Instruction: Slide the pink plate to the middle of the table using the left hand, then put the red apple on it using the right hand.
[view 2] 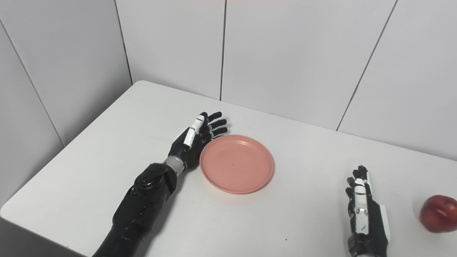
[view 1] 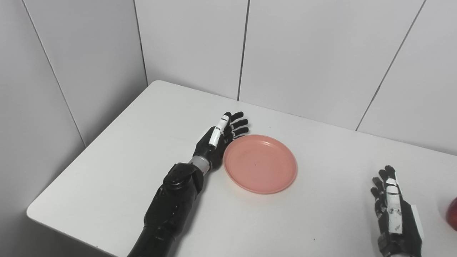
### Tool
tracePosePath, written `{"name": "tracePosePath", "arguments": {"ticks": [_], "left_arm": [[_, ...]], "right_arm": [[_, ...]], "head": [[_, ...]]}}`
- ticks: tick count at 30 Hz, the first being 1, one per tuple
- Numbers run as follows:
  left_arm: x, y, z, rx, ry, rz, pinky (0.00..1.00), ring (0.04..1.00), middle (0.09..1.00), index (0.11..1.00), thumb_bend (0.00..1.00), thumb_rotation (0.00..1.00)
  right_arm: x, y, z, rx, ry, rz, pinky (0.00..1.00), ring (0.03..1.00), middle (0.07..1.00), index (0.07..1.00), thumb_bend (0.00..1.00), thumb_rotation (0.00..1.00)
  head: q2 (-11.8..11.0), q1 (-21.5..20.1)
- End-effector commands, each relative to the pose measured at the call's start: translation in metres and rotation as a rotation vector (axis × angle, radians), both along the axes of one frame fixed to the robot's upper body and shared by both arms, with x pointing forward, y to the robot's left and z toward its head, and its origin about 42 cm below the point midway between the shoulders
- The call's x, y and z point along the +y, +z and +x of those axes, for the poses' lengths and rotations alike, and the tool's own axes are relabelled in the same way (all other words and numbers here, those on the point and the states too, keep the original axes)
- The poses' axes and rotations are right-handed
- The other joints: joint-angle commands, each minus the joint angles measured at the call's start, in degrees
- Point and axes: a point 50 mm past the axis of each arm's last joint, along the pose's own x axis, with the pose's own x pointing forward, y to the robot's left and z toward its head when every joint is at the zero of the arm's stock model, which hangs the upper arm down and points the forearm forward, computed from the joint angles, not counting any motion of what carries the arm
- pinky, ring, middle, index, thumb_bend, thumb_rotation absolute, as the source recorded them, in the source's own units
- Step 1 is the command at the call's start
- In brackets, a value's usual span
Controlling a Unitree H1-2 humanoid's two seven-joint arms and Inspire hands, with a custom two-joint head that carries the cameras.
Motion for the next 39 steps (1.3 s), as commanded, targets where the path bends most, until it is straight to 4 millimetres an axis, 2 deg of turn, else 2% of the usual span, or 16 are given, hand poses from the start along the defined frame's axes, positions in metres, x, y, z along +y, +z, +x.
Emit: {"name": "tracePosePath", "arguments": {"ticks": [1, 22, 39], "left_arm": [[-0.008, -0.011, -0.007, 0.072, -0.014, 0.014, 0.83, 0.849, 0.857, 0.844, 0.34, 1.0], [-0.061, 0.003, -0.02, 0.067, -0.077, -0.013, 0.86, 0.869, 0.87, 0.858, 0.36, 1.0], [-0.094, 0.011, -0.032, 0.065, -0.122, -0.021, 0.85, 0.872, 0.878, 0.868, 0.35, 1.0]], "right_arm": [[0.004, 0.018, 0.006, -0.085, 0.003, 0.003, 1.0, 0.977, 0.986, 0.992, 0.17, 1.0], [0.01, 0.02, 0.005, -0.086, -0.001, -0.008, 1.0, 0.96, 0.969, 0.973, 0.2, 1.0], [0.022, 0.023, 0.006, -0.091, -0.002, -0.001, 0.99, 0.963, 0.969, 0.975, 0.23, 1.0]], "head": [[0.2, -0.3], [2.2, -3.8], [4.3, -8.9]]}}
